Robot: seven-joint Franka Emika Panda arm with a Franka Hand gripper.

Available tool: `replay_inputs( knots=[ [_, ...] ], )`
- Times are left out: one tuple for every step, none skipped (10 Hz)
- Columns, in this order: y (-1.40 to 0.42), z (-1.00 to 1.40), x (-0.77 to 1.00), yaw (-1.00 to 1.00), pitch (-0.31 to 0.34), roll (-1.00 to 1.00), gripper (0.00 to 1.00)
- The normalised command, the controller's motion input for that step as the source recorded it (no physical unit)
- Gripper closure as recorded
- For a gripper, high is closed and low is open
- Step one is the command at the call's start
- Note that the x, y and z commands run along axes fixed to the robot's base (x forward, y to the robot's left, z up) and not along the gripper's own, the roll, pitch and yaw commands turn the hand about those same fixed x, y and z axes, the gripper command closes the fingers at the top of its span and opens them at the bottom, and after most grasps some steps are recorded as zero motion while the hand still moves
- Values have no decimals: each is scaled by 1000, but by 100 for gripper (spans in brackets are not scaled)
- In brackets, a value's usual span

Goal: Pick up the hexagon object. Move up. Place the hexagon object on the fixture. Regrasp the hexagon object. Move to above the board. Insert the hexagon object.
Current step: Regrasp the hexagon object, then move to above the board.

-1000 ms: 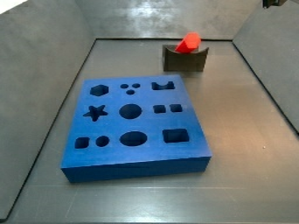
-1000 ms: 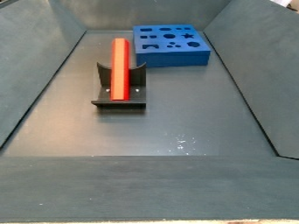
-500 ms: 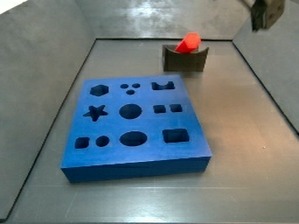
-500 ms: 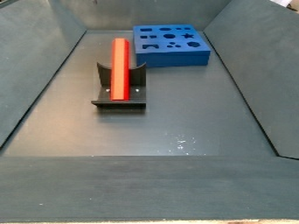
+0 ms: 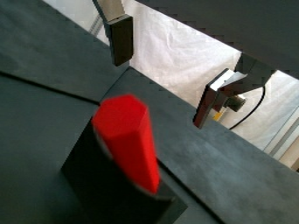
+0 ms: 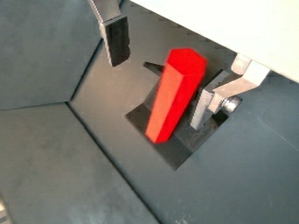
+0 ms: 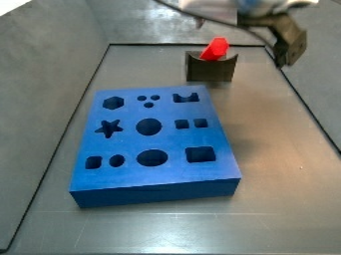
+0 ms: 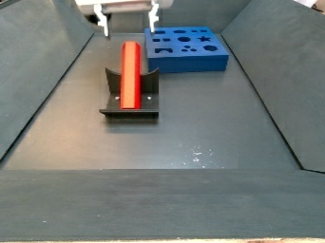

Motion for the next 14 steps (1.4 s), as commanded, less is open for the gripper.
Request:
replay_inputs(
  knots=[
    [17,-924,106,-20,-78,75,0],
    [11,-754,94,-30,-55,73,0],
    [3,-589,88,-32,-36,71,0],
    [-1,-377,83,-31,-11,72,0],
    [1,-223,83,-23,7,74,0],
    [0,0,0,0,0,0,100],
    [27,1000,19,-40,-115,-175,100],
    [27,1000,19,-42,-114,-176,100],
    [28,1000,6,-68,-89,-162,100],
    [28,1000,2,-83,-72,-142,100],
    [28,1000,-1,-90,-49,-127,100],
    [29,1000,-5,-93,-21,-115,100],
    [27,1000,-11,-85,14,-93,100],
    [26,1000,-14,-75,42,-81,100]
  ],
)
